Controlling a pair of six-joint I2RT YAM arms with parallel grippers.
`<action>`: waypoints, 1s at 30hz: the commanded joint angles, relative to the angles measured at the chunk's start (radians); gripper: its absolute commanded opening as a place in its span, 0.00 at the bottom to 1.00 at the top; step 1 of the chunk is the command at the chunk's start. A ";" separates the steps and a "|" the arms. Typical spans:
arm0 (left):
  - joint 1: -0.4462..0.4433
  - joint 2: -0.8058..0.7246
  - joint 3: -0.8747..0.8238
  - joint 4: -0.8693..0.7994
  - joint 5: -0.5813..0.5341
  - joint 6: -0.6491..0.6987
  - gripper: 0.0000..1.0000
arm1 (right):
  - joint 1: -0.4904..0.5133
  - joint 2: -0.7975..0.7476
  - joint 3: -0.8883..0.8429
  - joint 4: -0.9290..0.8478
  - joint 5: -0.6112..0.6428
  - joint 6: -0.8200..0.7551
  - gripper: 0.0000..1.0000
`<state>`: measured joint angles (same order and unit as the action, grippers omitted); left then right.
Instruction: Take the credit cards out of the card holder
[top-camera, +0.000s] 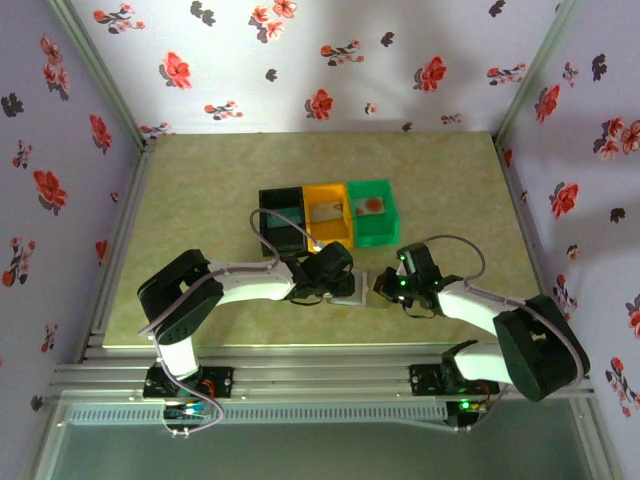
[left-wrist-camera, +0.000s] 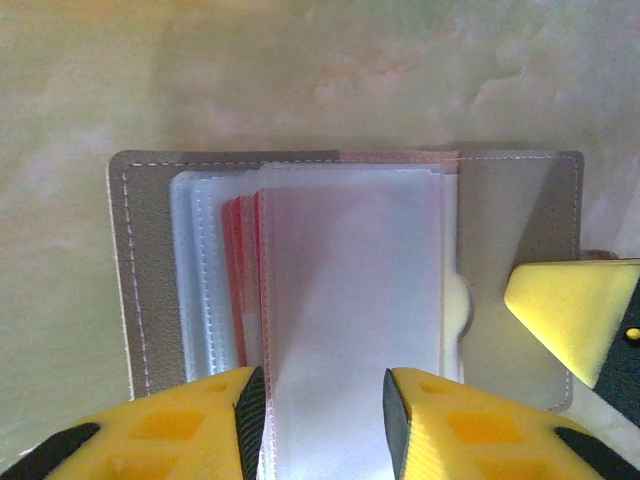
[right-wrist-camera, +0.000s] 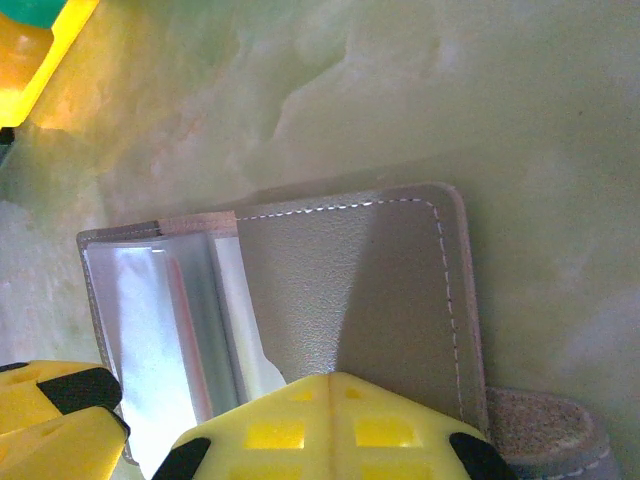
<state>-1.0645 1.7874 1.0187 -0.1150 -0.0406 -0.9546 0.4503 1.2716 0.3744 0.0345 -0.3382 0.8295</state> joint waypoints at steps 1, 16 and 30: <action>-0.013 0.008 0.001 0.019 0.014 -0.003 0.40 | -0.004 0.009 -0.025 -0.030 -0.003 -0.007 0.00; -0.017 0.001 -0.013 0.072 0.039 -0.010 0.40 | -0.004 -0.009 -0.015 -0.051 0.003 -0.014 0.00; -0.017 -0.008 -0.004 0.068 0.029 -0.001 0.38 | -0.004 -0.002 -0.018 -0.043 -0.001 -0.013 0.00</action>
<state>-1.0744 1.7874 1.0183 -0.0563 -0.0071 -0.9588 0.4496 1.2678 0.3748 0.0315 -0.3401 0.8295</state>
